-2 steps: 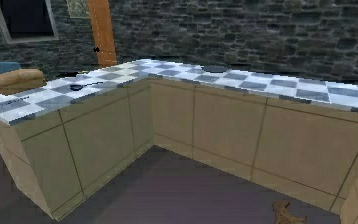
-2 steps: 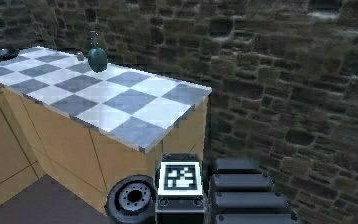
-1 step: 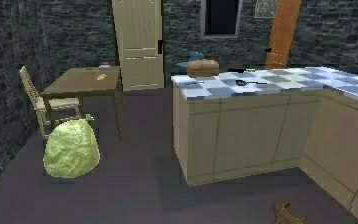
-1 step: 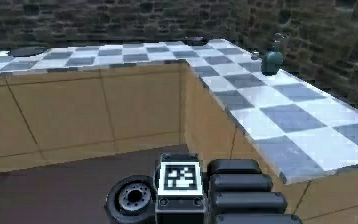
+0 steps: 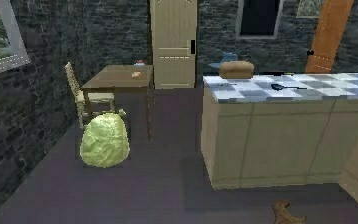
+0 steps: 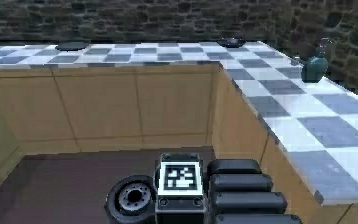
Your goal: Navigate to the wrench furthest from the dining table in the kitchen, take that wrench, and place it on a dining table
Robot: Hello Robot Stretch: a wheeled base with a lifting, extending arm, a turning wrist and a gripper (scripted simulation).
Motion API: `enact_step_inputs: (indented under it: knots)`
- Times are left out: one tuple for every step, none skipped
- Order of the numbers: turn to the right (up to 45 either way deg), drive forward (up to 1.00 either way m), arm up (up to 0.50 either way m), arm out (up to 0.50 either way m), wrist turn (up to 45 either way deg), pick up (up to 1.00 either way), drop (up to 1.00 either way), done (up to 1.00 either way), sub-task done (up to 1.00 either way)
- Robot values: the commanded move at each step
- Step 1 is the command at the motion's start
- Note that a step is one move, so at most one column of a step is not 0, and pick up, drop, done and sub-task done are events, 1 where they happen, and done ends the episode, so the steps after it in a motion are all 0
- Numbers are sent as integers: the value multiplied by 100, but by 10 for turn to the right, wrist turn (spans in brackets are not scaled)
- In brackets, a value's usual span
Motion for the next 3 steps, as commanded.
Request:
enact_step_inputs:
  knots:
    - [0,100,0,0,0,0,0,0,0]
    - [0,100,0,0,0,0,0,0,0]
    - [-30,0,0,0,0,0,0,0,0]
